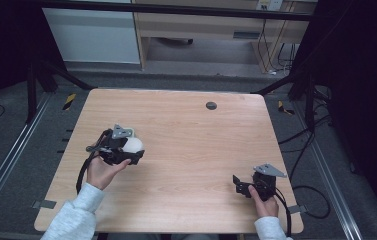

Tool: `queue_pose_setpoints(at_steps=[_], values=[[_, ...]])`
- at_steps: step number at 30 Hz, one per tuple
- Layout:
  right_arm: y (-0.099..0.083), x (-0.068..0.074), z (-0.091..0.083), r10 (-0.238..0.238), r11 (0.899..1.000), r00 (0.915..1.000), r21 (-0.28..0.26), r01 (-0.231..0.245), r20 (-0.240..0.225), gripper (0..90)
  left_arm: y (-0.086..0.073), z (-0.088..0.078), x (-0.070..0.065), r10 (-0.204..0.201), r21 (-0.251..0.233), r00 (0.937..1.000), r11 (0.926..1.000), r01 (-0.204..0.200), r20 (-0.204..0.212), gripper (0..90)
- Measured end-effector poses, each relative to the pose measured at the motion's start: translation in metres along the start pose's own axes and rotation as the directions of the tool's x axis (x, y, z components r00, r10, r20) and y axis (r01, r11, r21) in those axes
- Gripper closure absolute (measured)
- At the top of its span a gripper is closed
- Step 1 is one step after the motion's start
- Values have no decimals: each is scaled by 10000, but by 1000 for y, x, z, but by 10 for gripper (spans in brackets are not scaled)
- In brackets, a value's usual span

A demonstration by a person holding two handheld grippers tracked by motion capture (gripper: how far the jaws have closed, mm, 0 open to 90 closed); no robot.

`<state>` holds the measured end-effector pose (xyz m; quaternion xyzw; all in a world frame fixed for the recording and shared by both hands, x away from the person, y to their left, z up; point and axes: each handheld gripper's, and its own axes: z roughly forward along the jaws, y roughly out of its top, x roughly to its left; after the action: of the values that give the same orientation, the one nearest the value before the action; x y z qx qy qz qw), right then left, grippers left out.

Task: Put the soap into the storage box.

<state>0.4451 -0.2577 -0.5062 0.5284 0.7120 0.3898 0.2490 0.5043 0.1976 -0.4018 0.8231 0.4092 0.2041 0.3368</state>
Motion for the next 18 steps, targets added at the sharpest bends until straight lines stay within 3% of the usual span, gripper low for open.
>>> queue_pose_setpoints(at_steps=[18], values=[[0, 0, 0, 0, 10000, 10000, 6, 0, -3, 39, -1, 9, 21, -457, 167, 9984, 9988, 463, -324, 239]])
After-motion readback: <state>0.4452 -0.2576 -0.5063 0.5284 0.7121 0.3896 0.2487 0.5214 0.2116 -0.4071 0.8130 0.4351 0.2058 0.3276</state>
